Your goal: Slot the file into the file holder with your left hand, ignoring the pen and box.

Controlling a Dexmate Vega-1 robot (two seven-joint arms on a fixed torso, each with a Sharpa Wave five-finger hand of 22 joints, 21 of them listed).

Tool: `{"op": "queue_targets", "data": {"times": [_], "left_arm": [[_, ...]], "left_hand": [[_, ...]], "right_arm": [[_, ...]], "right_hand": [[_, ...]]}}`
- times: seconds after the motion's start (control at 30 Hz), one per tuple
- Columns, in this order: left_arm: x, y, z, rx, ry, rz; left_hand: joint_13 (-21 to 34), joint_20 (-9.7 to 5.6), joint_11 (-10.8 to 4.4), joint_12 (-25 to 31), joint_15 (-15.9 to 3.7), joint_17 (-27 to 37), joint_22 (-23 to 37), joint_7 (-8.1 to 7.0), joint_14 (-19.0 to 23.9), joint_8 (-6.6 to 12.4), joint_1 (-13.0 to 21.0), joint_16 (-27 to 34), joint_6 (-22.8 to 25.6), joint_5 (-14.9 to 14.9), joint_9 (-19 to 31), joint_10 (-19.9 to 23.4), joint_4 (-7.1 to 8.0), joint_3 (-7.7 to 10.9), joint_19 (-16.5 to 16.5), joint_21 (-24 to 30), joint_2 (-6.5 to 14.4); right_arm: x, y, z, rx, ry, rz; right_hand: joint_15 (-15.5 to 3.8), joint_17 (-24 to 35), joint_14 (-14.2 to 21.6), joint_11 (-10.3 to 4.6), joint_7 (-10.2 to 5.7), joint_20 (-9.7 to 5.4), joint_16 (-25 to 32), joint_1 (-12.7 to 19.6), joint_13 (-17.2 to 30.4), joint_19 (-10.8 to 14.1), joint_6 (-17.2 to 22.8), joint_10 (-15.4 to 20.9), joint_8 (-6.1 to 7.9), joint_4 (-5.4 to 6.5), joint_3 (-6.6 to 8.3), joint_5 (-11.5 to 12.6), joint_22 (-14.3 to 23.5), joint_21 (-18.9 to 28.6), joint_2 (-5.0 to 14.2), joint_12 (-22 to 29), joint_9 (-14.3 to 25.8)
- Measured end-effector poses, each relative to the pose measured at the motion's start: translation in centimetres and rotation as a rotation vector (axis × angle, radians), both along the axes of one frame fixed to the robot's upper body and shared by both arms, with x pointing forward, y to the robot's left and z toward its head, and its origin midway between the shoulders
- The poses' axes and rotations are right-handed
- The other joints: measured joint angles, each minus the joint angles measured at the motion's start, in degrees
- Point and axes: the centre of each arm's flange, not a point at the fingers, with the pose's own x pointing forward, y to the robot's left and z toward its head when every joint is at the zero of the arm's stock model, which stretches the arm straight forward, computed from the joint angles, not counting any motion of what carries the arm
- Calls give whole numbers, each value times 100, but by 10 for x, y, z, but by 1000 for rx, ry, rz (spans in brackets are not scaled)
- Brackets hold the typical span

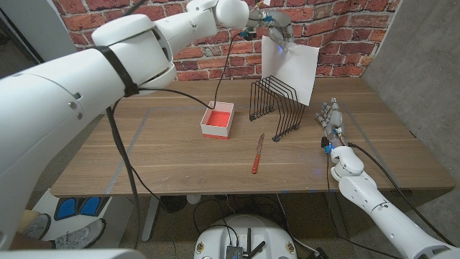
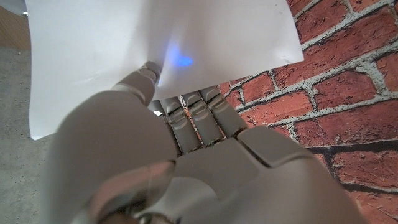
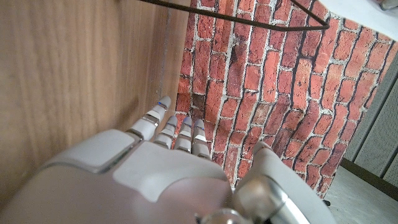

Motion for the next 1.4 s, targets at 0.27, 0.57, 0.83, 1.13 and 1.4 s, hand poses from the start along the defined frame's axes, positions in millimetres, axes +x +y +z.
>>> {"op": "queue_targets", "data": {"times": [0.27,0.57,0.83,1.13,1.4], "left_arm": [[-1,-3,-3,17,-9,-6],[0,-5,-6,27,-20,-3],[2,-6,-11,37,-27,-1],[5,-7,-16,34,-25,0],[9,-7,-19,23,-16,13]], "left_hand": [[0,0,0,-3,-9,-15,-13,0,9,0,0,0,0,0,0,0,-23,-24,0,26,0],[-2,0,-1,-16,-9,-14,-14,0,9,-23,-1,-27,0,0,1,1,1,-48,0,26,-1],[-4,0,-1,-22,-9,-14,-14,0,8,-23,0,-27,0,0,1,1,-14,-64,0,26,0],[6,0,-44,-7,-9,-14,-14,0,8,-23,16,-27,0,0,1,43,16,-94,0,23,16],[9,0,-44,-2,-9,-13,-14,0,8,-23,31,-27,0,0,1,43,1,-110,0,23,30]], "right_arm": [[-2,0,-1,2,-1,-1],[-5,-2,-3,6,0,-7],[-6,-2,-4,7,3,-7],[-6,-2,-4,8,5,-7],[-5,-2,-4,8,8,-5]], "right_hand": [[0,0,0,0,0,0,0,0,0,0,0,0,0,0,0,0,0,0,0,0,0],[0,-1,0,0,0,0,0,0,0,0,0,0,0,0,0,0,0,0,0,0,0],[0,0,0,0,0,0,0,0,0,0,0,0,0,0,0,0,0,0,0,0,0],[0,-1,0,0,-3,0,0,0,0,0,3,0,0,0,0,0,0,0,0,0,-1],[0,-1,0,0,-3,0,0,0,0,0,3,0,0,0,0,0,0,0,0,0,0]]}}
